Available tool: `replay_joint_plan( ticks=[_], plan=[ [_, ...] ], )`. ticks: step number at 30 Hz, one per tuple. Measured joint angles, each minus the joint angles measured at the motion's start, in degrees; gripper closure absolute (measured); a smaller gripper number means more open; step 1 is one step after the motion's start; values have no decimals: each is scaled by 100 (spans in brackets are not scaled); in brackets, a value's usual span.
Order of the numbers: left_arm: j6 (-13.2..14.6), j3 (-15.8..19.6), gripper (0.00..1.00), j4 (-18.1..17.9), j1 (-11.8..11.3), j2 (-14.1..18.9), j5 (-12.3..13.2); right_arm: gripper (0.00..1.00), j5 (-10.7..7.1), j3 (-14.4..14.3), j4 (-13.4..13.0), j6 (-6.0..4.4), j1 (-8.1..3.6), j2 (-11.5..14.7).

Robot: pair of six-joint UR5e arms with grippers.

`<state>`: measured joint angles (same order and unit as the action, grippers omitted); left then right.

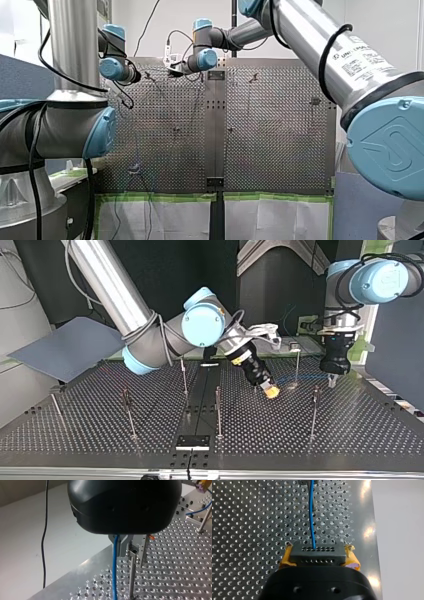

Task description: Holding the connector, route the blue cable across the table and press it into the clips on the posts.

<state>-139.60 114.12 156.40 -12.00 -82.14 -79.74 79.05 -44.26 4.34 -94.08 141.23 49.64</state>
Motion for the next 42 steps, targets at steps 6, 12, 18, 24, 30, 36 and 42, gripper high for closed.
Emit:
replay_joint_plan(
  ticks=[6,12,18,24,30,36,42],
  plan=[
    [-16,-115,100,-168,-45,-199,78,100,59,202,7,-35,-3,-133],
    [140,-160,100,-134,-113,-370,26,100,76,284,11,-57,-10,-165],
    [131,-163,100,-323,-189,-408,110,100,84,296,13,-100,-20,-173],
    [70,-164,100,-476,-236,-426,267,100,111,297,19,-130,-34,-184],
    [64,-164,100,-460,-257,-433,304,100,161,268,29,-153,-51,-200],
    [142,-162,100,-379,-253,-431,300,100,188,171,31,-156,-70,-202],
    [77,-163,100,-523,-277,-435,329,100,197,92,18,-156,-111,-222]
  ],
)
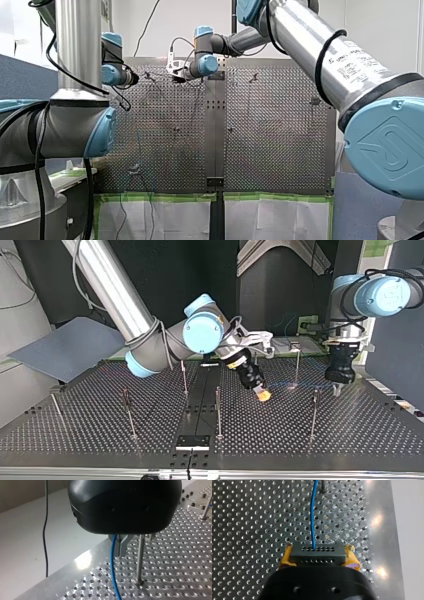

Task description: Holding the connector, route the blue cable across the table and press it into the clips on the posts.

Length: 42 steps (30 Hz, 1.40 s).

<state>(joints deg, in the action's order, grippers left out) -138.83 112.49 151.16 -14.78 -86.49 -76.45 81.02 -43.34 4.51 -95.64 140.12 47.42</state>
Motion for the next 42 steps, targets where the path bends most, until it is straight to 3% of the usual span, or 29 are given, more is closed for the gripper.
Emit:
replay_joint_plan(
  ticks=[7,17,28,42],
  plan=[
    [-249,-43,100,-312,-52,-128,104,100,4,-13,-11,0,-51,-8],
    [-299,-129,100,-527,-139,-326,143,100,6,-13,-18,10,-135,-12],
    [-379,-459,100,-667,-142,-636,248,100,25,-13,-41,35,-155,-15],
    [-319,-684,100,-497,-216,-782,242,100,534,-8,-94,12,-220,-13]
  ],
)
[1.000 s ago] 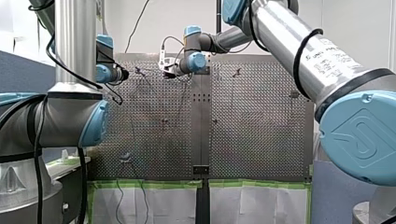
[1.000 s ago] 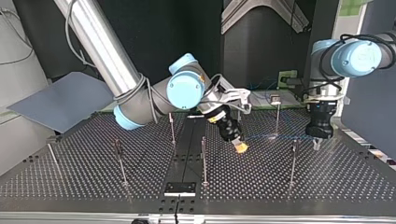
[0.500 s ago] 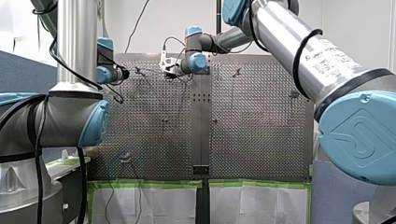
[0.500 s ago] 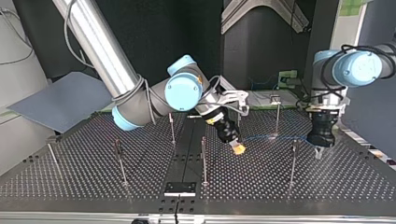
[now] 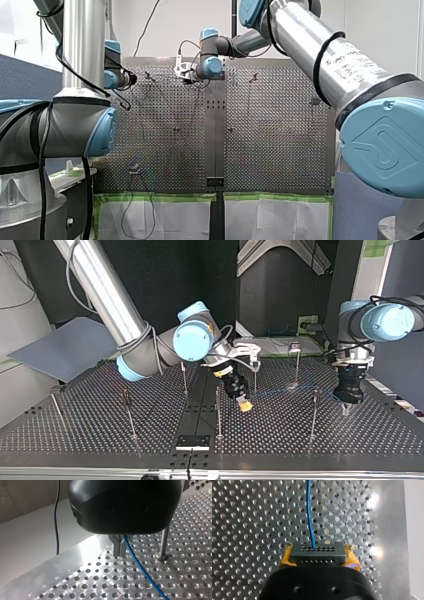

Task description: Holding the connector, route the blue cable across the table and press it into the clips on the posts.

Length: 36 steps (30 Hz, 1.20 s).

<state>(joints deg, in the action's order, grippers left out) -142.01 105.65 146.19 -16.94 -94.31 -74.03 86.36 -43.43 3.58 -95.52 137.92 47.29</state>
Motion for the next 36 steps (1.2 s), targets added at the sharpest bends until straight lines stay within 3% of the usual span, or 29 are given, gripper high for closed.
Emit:
replay_joint_plan(
  ticks=[8,15,17,18,20,21,23,27,30,32,36],
  plan=[
    [13,3,100,79,-52,-2,-28,100,51,3,-7,83,-1,0],
    [323,5,100,447,-115,-2,-309,100,4,53,-4,236,56,2],
    [412,6,80,539,-105,1,-397,100,-1,96,-1,256,79,2],
    [473,7,80,598,-90,3,-450,100,-2,114,0,260,90,1],
    [562,8,56,691,-68,3,-508,100,-3,142,1,265,108,2],
    [620,10,56,747,-56,4,-530,100,-4,150,1,266,114,2],
    [710,9,43,838,-45,5,-543,100,-4,163,1,268,123,2],
    [856,8,36,1039,-16,19,-459,100,-4,169,0,269,126,-1],
    [816,7,30,1093,37,22,-311,100,-4,172,-4,269,130,-2],
    [784,6,19,1110,73,22,-233,100,-5,180,-5,269,136,-3],
    [658,6,15,1101,165,41,-50,100,-9,193,-4,269,156,-3]
  ],
)
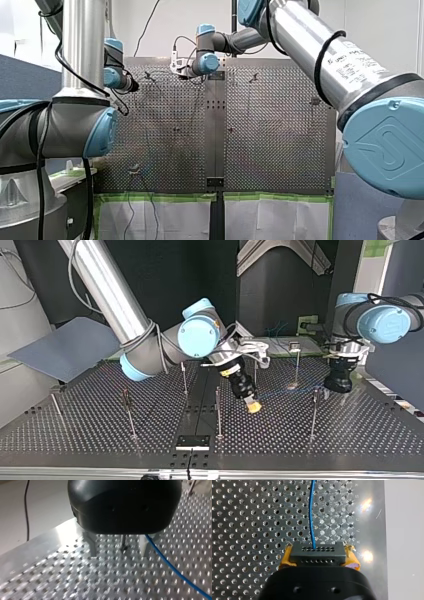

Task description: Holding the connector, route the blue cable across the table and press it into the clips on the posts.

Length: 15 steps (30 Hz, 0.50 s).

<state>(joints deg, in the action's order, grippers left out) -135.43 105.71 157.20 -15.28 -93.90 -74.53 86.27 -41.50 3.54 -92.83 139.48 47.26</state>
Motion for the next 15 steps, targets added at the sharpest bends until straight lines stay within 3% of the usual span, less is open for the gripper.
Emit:
replay_joint_plan(
  ticks=[9,11,12,13,14,15],
  plan=[
    [-61,7,15,90,5,163,221,100,-4,18,5,0,37,3],
    [-51,8,25,106,-6,176,223,100,-4,21,6,0,38,2],
    [-42,9,25,114,-10,180,223,100,-4,21,6,0,38,2],
    [-38,9,44,117,-13,182,224,100,-5,22,6,0,39,2],
    [-35,9,55,116,-14,183,226,100,-5,22,6,0,39,1],
    [-32,11,55,111,-15,183,231,100,-4,21,6,0,41,1]
  ],
)
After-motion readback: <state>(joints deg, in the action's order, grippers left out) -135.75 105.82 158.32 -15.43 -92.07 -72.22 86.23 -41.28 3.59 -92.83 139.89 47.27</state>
